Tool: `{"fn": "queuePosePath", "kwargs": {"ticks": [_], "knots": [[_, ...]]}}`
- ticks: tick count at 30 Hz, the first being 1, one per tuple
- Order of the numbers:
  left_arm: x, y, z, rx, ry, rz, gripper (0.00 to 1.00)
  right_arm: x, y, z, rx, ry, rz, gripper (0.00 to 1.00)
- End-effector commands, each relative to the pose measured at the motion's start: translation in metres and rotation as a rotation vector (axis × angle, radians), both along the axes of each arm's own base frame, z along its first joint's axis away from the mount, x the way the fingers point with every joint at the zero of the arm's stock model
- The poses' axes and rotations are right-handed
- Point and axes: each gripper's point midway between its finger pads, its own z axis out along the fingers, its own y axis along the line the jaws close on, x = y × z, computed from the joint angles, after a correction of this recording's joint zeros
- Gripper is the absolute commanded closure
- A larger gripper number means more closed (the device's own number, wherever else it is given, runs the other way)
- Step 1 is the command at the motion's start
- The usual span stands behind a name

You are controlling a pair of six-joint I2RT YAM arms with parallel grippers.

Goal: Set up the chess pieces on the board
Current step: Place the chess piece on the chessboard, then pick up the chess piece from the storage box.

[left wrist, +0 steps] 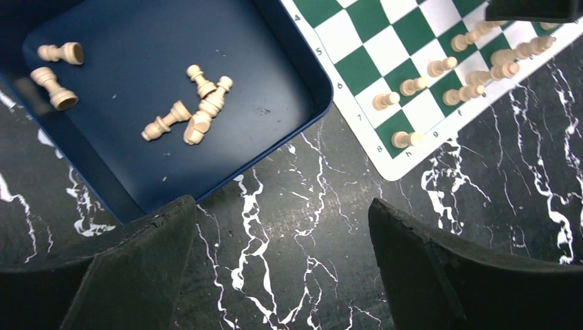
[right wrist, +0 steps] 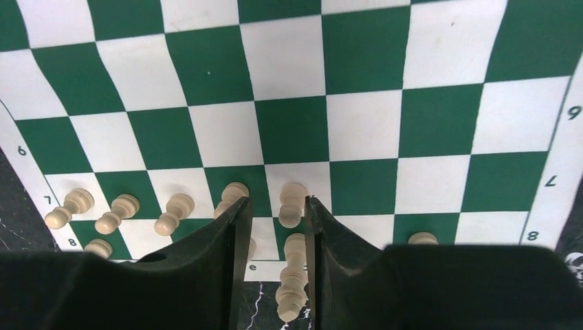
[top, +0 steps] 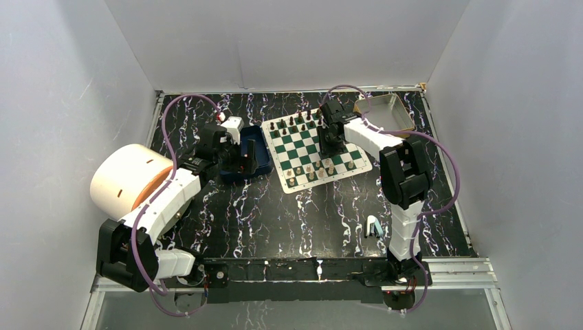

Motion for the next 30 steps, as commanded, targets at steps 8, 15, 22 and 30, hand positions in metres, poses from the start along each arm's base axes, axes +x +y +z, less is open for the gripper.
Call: {"fn": "queuePosePath", "kwargs": {"ticks": [8, 15, 22, 30], "knots": [[0.027, 0.037, 0.039, 0.061, -0.094, 0.279, 0.06, 0.019, 0.001, 0.085, 0.038, -0.173, -0.019, 0.48], [0.052, 0.048, 0.042, 0.274, -0.106, 0.187, 0.18, -0.006, 0.022, 0.127, 0.227, -0.243, 0.033, 0.4], [0.081, 0.059, 0.004, 0.49, -0.01, 0.127, 0.47, -0.033, 0.029, 0.162, 0.374, -0.324, 0.084, 0.4], [0.115, 0.071, -0.027, 0.576, 0.019, 0.161, 0.61, -0.053, 0.024, 0.196, 0.45, -0.439, 0.114, 0.41]]}}
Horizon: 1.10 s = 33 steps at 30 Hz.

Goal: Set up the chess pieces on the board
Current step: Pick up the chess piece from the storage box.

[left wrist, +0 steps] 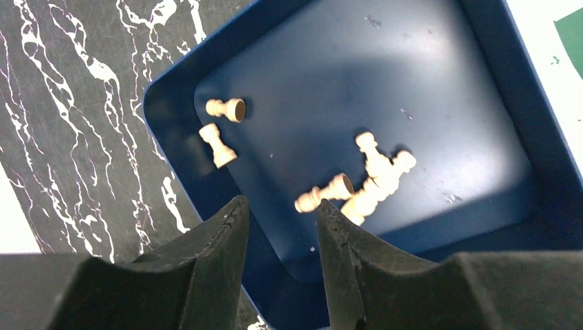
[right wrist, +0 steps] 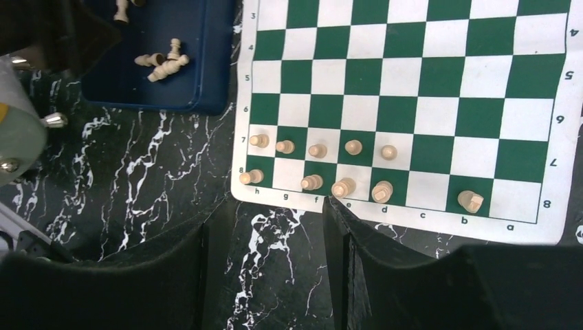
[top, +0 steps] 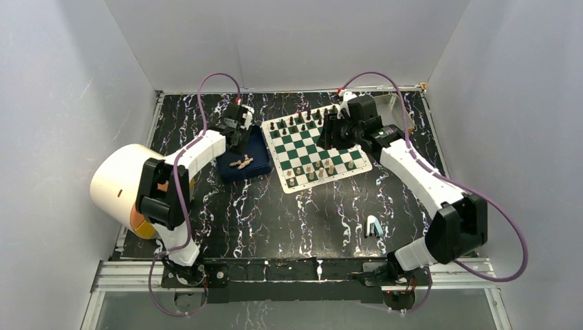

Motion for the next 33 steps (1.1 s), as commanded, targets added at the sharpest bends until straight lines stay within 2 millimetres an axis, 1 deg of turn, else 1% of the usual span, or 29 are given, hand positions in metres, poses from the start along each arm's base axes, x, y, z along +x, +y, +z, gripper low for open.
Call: {"fn": "queuePosePath", "kwargs": {"ticks": [1, 3, 6, 9, 13, 16, 23, 33], "knots": [[0.027, 0.011, 0.016, 0.037, -0.055, 0.024, 0.62, -0.003, 0.004, 0.043, 0.093, -0.143, 0.015, 0.41], [0.032, 0.011, 0.008, 0.039, -0.045, 0.021, 0.64, -0.006, 0.001, 0.047, 0.099, -0.162, 0.011, 0.42], [0.039, 0.016, -0.002, 0.068, -0.034, 0.032, 0.67, -0.01, 0.002, 0.056, 0.127, -0.195, 0.022, 0.41], [0.045, 0.022, -0.007, 0.077, -0.029, 0.046, 0.7, -0.013, 0.001, 0.063, 0.145, -0.217, 0.027, 0.42], [0.05, 0.028, -0.014, 0.068, -0.015, 0.053, 0.72, -0.016, 0.0, 0.066, 0.148, -0.227, 0.027, 0.42], [0.051, 0.028, -0.018, 0.069, -0.003, 0.049, 0.73, -0.015, 0.0, 0.066, 0.147, -0.229, 0.023, 0.41], [0.053, 0.038, -0.03, 0.08, 0.023, 0.066, 0.73, -0.015, -0.001, 0.065, 0.143, -0.226, 0.02, 0.41], [0.058, 0.039, -0.047, 0.08, 0.05, 0.069, 0.75, -0.014, -0.002, 0.055, 0.128, -0.216, 0.02, 0.41]]}}
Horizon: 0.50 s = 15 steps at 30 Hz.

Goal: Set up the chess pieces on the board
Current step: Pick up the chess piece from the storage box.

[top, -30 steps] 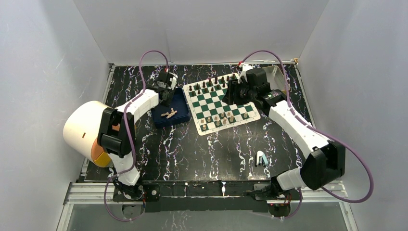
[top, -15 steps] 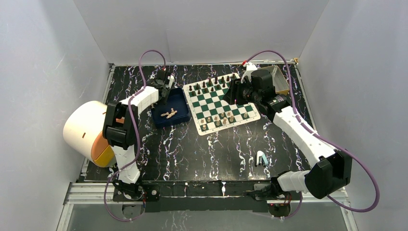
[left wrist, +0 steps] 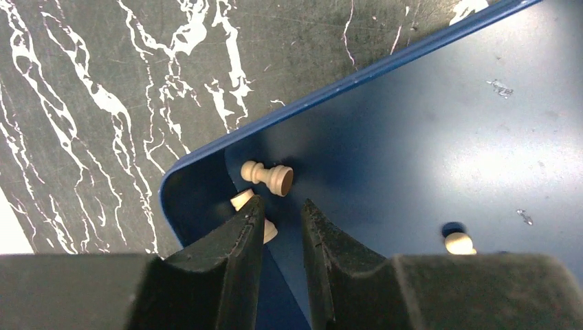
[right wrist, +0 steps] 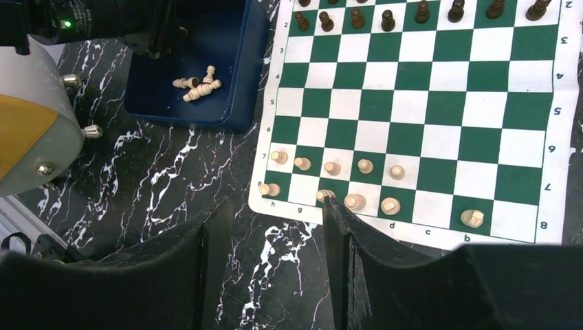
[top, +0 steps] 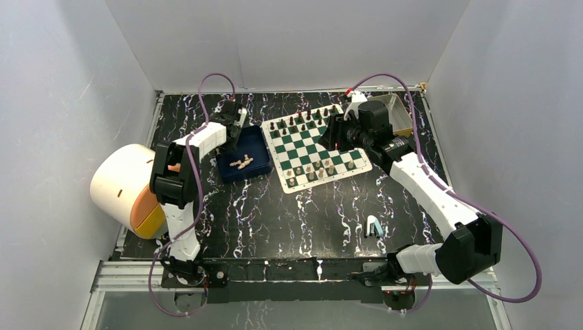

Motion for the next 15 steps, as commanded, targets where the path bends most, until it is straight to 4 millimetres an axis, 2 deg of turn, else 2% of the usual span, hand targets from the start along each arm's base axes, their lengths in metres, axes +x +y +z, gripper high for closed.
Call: {"fn": "queuePosePath", "kwargs": {"ticks": [1, 9, 15], "knots": [[0.011, 0.001, 0.005, -0.003, -0.021, 0.002, 0.76, 0.003, 0.001, 0.017, 0.028, -0.065, 0.0, 0.41], [0.011, 0.0, -0.008, -0.012, 0.005, -0.01, 0.79, 0.006, 0.001, 0.012, 0.021, -0.064, -0.004, 0.41], [0.01, -0.008, -0.002, -0.055, 0.002, -0.034, 0.83, 0.007, 0.001, 0.01, 0.013, -0.061, -0.005, 0.41]]}}
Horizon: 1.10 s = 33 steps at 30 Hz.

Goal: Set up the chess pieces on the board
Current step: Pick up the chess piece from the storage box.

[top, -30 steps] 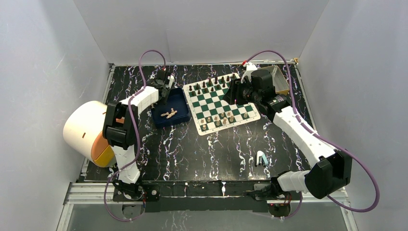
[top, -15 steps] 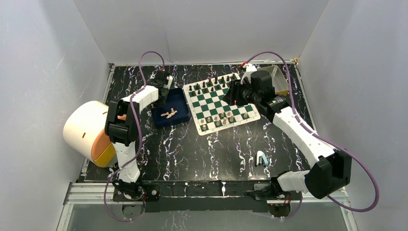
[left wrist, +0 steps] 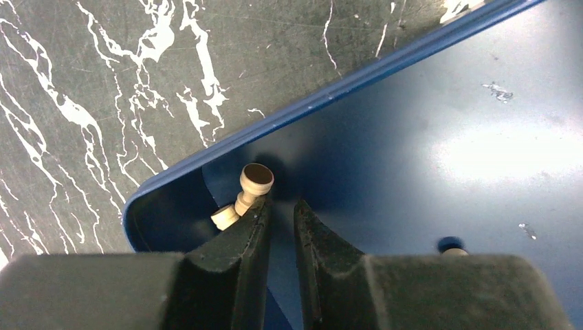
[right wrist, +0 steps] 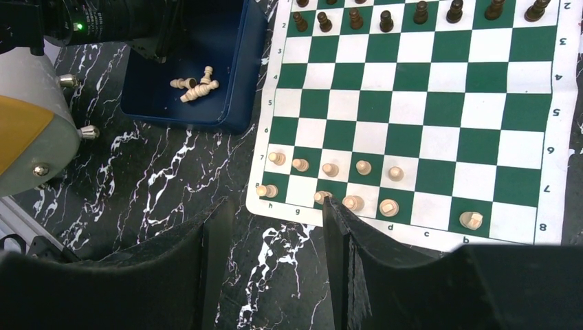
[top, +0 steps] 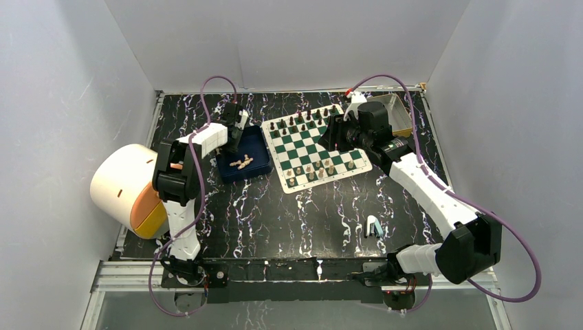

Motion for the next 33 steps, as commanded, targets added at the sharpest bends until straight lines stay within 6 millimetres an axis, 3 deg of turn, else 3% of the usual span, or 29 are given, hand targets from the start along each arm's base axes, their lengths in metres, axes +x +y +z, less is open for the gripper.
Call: {"fn": "queuePosePath", "kwargs": {"ticks": [1, 5, 9, 12, 33], "knots": [[0.008, -0.009, 0.02, -0.06, -0.037, -0.02, 0.83, 0.006, 0.002, 0.013, 0.017, -0.059, -0.002, 0.41], [0.01, -0.016, 0.041, -0.101, -0.075, -0.033, 0.82, 0.006, 0.002, 0.013, 0.021, -0.06, 0.0, 0.41], [0.015, -0.004, 0.061, -0.04, -0.124, -0.023, 0.76, 0.004, 0.002, 0.011, 0.019, -0.06, 0.002, 0.41], [0.017, 0.003, 0.064, -0.004, -0.126, -0.026, 0.75, 0.004, 0.001, 0.011, 0.017, -0.063, 0.002, 0.41], [0.015, 0.006, 0.028, -0.033, -0.012, -0.034, 0.71, 0.005, -0.001, 0.019, 0.014, -0.084, -0.005, 0.41]]}}
